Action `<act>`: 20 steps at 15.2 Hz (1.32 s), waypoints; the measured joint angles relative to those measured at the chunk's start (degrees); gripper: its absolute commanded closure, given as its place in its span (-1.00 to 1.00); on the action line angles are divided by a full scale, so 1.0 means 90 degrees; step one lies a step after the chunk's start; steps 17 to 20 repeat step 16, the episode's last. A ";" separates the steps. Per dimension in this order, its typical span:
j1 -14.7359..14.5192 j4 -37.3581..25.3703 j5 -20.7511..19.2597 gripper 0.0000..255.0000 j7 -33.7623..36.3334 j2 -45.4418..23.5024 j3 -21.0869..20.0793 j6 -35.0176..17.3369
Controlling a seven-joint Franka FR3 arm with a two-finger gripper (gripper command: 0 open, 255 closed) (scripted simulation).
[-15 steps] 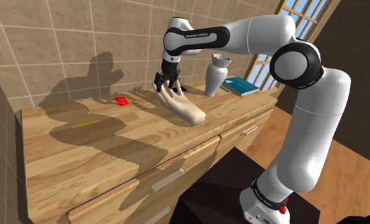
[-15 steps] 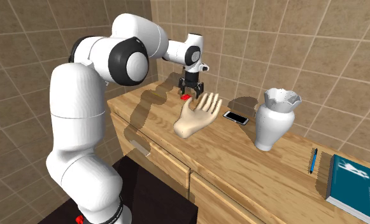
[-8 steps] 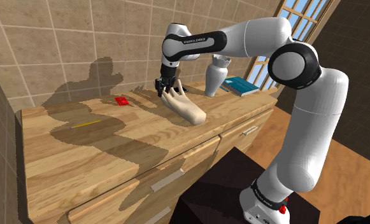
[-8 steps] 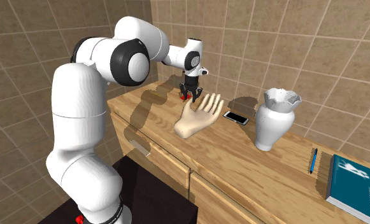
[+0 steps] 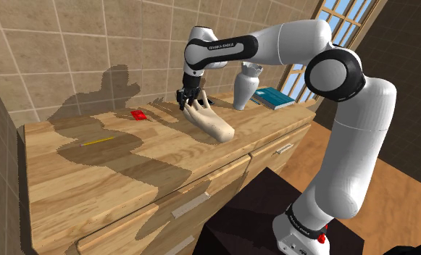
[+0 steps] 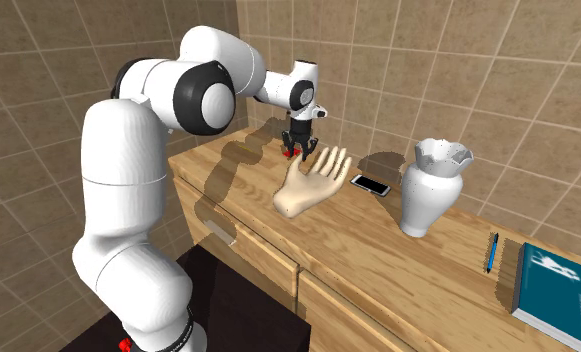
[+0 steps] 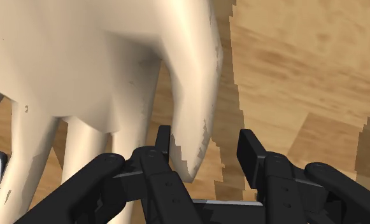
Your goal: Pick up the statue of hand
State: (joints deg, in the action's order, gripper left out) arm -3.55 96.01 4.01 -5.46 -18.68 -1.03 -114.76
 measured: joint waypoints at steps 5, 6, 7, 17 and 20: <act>0.0012 -0.0194 -0.0006 1.00 0.0014 0.0064 0.0010 0.0296; 0.0008 -0.0251 -0.0008 1.00 0.0026 0.0072 0.0008 0.0362; 0.0003 -0.0309 -0.0010 1.00 0.0041 0.0106 0.0005 0.0457; 0.0006 -0.0925 -0.0022 1.00 0.0085 0.0199 0.0008 0.1165; 0.0006 -0.0925 -0.0022 1.00 0.0085 0.0199 0.0008 0.1165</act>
